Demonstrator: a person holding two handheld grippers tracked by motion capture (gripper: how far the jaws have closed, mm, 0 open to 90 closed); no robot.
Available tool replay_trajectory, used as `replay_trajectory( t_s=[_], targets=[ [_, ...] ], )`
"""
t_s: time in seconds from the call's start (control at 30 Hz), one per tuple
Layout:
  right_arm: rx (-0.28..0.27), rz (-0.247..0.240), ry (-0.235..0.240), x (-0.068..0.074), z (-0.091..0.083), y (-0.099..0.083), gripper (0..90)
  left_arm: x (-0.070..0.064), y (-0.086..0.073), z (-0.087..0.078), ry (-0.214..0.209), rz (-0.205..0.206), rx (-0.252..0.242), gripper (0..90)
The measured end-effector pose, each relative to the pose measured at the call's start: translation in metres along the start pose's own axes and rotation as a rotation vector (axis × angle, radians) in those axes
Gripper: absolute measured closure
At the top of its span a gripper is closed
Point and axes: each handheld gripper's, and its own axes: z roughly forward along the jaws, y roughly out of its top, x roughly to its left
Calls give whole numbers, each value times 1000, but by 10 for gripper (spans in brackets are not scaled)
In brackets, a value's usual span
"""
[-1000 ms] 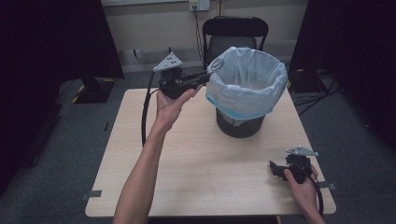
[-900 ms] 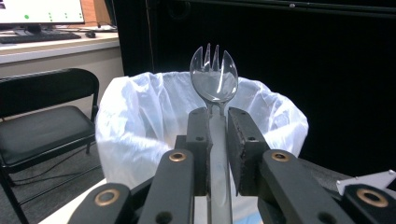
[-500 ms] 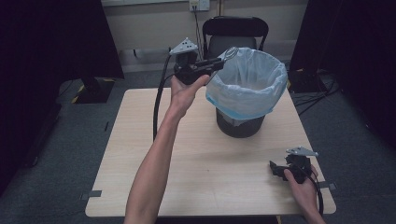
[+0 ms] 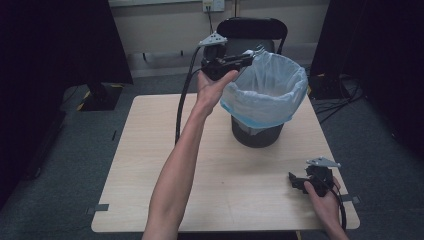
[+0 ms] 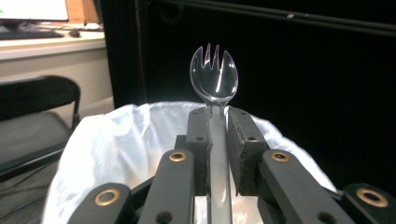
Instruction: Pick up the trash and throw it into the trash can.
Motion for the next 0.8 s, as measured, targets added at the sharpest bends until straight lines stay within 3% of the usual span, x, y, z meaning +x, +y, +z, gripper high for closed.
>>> replay_trajectory(
  t_s=[0.2, 0.3, 0.37, 0.47, 0.57, 0.73, 0.8],
  targets=[
    [-1, -1, 0, 0, 0, 0, 101, -4, 4, 18, -11, 9, 20, 799],
    [-1, -1, 0, 0, 0, 0, 102, 0, 3, 22, -14, -8, 25, 796],
    [-1, -1, 0, 0, 0, 0, 102, 3, 2, 23, -9, -36, 18, 703],
    [-2, -3, -1, 0, 0, 0, 102, 4, -3, 21, 3, -39, 1, 602],
    [-1, -3, -1, 0, 0, 0, 102, 4, -6, 21, 46, -26, 21, 441],
    [-1, -3, -1, 0, 0, 0, 102, 4, -7, 13, 44, -17, 8, 323],
    [-2, -4, -2, 0, 0, 0, 102, 5, -7, 9, 41, -32, 9, 292]
  ],
)
